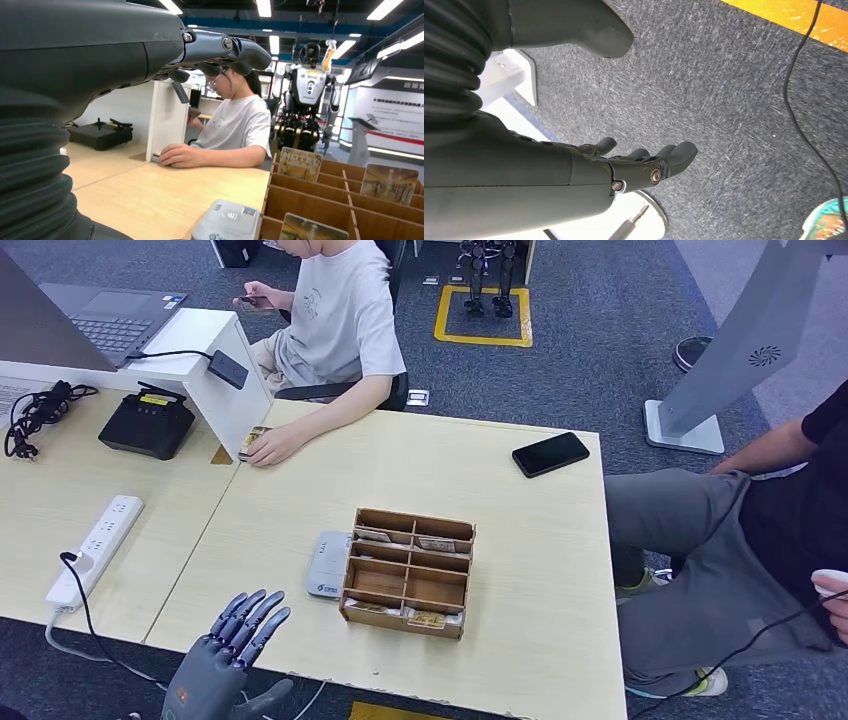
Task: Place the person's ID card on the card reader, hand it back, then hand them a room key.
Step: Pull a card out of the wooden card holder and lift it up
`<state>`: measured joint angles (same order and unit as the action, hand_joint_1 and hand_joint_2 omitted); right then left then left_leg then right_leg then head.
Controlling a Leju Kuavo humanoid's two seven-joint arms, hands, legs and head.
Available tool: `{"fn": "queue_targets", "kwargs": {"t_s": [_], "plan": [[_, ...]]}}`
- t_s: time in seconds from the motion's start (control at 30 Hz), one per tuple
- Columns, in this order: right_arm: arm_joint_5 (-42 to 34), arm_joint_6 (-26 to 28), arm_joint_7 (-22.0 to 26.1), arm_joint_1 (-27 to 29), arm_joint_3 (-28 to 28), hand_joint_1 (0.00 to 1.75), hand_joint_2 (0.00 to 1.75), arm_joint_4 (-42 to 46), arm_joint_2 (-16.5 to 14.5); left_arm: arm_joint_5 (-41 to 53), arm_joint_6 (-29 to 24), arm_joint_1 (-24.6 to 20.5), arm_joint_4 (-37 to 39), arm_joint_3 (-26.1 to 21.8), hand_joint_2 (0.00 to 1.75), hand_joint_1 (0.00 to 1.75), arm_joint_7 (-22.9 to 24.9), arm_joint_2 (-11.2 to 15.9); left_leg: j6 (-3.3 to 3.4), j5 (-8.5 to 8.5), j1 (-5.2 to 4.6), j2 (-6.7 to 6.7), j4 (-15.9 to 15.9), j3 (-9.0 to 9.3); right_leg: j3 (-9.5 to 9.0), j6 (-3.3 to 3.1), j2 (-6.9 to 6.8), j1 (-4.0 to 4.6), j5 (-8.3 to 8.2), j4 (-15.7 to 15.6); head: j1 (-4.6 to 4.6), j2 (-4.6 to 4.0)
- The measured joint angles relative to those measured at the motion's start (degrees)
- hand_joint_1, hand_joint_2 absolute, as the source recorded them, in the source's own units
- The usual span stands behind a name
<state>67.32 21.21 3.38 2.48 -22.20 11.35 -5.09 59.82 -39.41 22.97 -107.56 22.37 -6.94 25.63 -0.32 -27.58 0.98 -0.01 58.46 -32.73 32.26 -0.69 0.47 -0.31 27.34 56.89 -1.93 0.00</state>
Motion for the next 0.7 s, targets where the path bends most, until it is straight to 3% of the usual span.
{"fn": "queue_targets", "kwargs": {"t_s": [0.23,0.57,0.7], "plan": [[1.1,-0.2,-0.3,0.0,-0.6,0.0,1.75,0.5,0.0,2.0,0.0,-3.0,2.6,6.1,1.75,0.0,2.1,0.6,-0.02,0.02,0.0,-0.01,0.0,0.03,-0.02,-0.04,-0.02,0.0,-0.03,0.0,-0.01,0.0],[2.8,-0.4,-1.4,0.0,-1.3,0.0,1.75,1.7,-1.1,6.3,0.7,-11.1,10.5,13.7,1.75,0.0,8.8,-6.2,0.01,0.05,-0.03,-0.07,0.0,0.03,-0.02,-0.02,-0.09,-0.03,-0.05,0.0,0.0,0.0],[3.5,-0.4,-1.6,0.0,-1.5,0.0,1.75,2.0,-1.7,3.9,2.4,-14.5,13.0,15.3,1.75,0.0,8.1,-9.1,0.04,0.07,-0.04,-0.06,0.0,0.04,-0.03,-0.01,-0.07,-0.03,-0.06,0.0,-0.01,0.0]]}}
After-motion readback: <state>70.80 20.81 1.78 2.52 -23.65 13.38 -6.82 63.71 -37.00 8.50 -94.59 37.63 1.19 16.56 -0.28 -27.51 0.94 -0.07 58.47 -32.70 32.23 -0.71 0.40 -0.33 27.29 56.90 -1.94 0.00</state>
